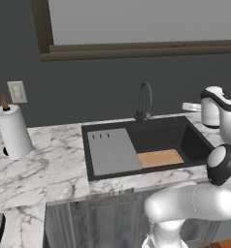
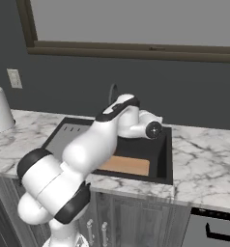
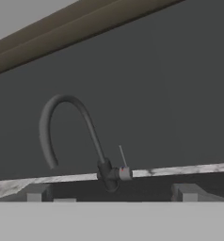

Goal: Turn on the sink faucet with hot water and rinse the cutting board for ten seconds, then turn off the faucet. Push the cutting board to reach the water if necessary.

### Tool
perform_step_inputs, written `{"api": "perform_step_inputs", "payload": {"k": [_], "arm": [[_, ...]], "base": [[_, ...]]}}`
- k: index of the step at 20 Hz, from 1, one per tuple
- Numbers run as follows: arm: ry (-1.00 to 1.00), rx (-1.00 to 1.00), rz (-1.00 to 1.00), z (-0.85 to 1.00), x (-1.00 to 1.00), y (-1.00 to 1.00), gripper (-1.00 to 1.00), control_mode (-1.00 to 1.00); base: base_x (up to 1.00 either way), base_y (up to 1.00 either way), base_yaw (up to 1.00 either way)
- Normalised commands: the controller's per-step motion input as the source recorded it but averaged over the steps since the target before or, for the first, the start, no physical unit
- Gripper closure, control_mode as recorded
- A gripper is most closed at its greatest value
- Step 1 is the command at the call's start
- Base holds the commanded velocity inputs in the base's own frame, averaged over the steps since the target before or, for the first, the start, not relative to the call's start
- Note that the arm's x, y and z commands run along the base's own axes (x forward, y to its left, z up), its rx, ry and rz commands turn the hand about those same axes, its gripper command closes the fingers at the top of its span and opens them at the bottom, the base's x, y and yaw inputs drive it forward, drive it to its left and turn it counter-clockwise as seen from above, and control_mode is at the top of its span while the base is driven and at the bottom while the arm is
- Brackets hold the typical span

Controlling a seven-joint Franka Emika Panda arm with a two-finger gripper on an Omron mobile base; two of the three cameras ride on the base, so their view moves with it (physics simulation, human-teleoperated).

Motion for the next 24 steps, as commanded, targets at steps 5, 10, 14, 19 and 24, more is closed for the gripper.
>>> {"api": "perform_step_inputs", "payload": {"k": [5, 10, 14, 19, 24], "arm": [[0.00, -0.01, 0.00, -0.12, 0.20, 0.01, -1.00, -1.00], [0.00, -0.03, 0.00, -0.12, 0.23, 0.01, -1.00, -1.00], [0.00, -0.02, 0.00, -0.11, 0.25, 0.00, -1.00, -1.00], [0.00, -0.01, 0.00, -0.09, 0.18, 0.00, -1.00, -1.00], [0.00, 0.00, 0.00, -0.08, 0.03, 0.00, -1.00, -1.00]], "base": [[0.00, 0.00, 0.00], [0.00, 0.00, 0.00], [0.00, 0.00, 0.00], [0.00, 0.00, 0.00], [0.00, 0.00, 0.00]]}}
